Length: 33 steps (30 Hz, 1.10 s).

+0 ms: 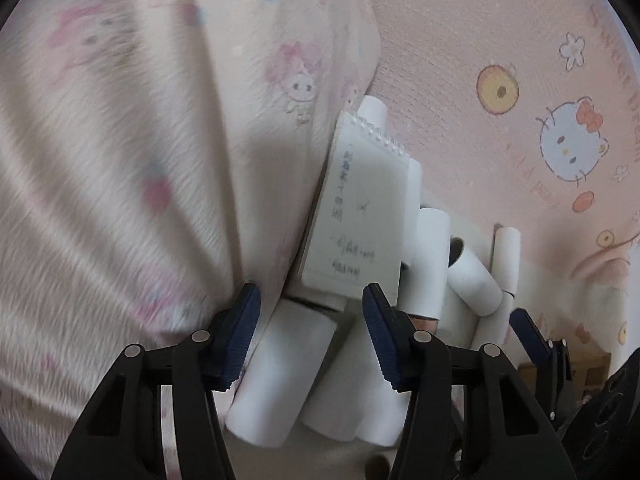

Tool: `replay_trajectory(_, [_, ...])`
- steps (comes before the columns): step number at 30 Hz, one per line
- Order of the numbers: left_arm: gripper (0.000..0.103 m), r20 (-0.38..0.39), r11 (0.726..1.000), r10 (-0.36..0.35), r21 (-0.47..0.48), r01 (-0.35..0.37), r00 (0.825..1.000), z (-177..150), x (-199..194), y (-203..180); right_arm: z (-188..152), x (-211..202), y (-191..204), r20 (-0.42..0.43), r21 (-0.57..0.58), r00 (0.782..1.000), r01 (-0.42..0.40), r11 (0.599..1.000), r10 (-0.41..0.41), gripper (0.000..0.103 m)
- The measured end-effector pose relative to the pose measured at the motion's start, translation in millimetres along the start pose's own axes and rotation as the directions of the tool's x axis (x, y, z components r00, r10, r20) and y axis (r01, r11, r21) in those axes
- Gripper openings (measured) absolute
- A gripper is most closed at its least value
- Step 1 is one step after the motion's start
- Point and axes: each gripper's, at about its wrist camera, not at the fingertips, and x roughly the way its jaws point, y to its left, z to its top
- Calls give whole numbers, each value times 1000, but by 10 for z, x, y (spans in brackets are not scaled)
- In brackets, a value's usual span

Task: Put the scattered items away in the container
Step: 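Reach the right gripper toward the spiral notepad lying on the tubes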

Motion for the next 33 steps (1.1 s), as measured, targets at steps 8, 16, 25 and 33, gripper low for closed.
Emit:
replay_trajectory(8, [58,4,993,-32,-111,33,999,160,112,105,89,249,-37,23,4,998,-55,998,55,99])
replay_trajectory(16, [50,23,993,-57,-105,59,998,18,24,8,141,487,-15,-22,51,981,-191,980,192,98])
replay_trajectory(25, [44,17,996,-31,-86,33,999,-42,8,-120,169,644,-20,-59,15,981,-182,983,183,86])
replay_trajectory(33, [20,50,991,-65,-117,71,997,-100,-27,-196,114,685,135,-93,-145,982,-176,974,164,49])
